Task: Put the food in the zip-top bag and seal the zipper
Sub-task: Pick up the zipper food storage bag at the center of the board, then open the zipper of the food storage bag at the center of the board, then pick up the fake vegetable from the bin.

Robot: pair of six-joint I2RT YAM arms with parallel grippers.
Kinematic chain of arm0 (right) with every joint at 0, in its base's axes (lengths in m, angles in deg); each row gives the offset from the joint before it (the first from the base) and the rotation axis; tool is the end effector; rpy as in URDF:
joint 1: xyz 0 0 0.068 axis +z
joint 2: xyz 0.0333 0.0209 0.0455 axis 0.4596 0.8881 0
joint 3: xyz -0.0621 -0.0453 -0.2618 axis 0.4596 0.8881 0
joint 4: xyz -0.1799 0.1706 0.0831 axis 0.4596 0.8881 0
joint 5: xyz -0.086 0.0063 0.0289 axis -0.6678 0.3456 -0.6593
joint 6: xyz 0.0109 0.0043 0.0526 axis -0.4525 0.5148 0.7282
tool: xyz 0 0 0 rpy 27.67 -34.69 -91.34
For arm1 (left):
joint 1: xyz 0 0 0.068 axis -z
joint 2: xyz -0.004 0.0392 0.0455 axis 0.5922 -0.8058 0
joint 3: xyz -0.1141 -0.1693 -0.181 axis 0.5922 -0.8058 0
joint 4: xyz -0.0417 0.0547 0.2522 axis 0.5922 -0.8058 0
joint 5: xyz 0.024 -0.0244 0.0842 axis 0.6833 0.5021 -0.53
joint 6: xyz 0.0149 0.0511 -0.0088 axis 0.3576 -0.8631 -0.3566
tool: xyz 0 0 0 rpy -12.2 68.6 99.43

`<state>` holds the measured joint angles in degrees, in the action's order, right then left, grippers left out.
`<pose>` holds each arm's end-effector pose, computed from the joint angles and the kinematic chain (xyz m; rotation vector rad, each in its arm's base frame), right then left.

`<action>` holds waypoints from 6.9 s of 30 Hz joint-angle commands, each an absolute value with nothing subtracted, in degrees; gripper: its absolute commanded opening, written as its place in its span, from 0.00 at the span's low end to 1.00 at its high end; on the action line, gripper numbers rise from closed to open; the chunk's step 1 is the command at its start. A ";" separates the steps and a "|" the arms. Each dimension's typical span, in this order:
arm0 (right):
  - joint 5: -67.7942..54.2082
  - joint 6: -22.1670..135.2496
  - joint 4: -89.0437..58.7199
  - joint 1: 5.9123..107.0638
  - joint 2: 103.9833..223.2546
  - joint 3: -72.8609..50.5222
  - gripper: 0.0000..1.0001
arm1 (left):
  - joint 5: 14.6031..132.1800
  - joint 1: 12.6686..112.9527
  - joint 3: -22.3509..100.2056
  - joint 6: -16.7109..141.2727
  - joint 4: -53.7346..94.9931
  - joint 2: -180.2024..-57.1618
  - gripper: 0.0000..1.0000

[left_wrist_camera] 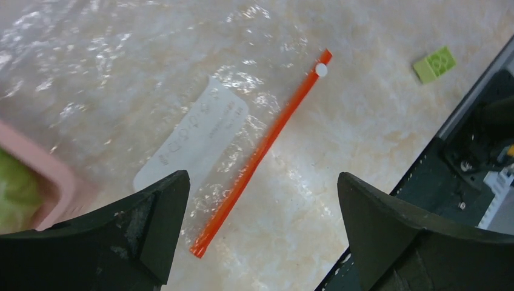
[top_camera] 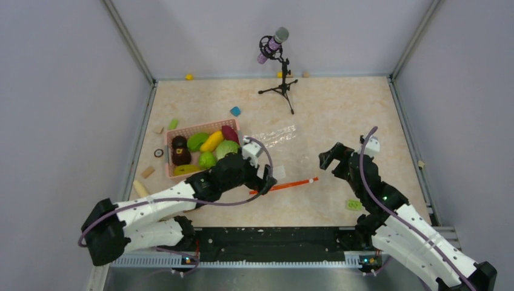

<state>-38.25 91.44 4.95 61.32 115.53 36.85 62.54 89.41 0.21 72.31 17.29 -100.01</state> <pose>0.1273 0.0684 0.2473 0.3965 1.9712 0.4308 0.1356 -0.1778 0.2470 0.5371 2.0172 -0.7769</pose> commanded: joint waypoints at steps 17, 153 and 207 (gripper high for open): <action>-32.68 89.78 3.73 61.02 115.62 36.64 0.99 | 44.55 103.45 27.39 51.41 4.18 -141.04 0.95; -55.64 75.38 8.49 76.45 136.10 13.28 0.00 | 45.31 95.12 16.05 83.25 21.59 -112.00 0.00; -42.00 80.75 0.47 76.43 139.87 25.03 0.00 | 38.48 67.67 8.07 89.16 4.82 -106.38 0.97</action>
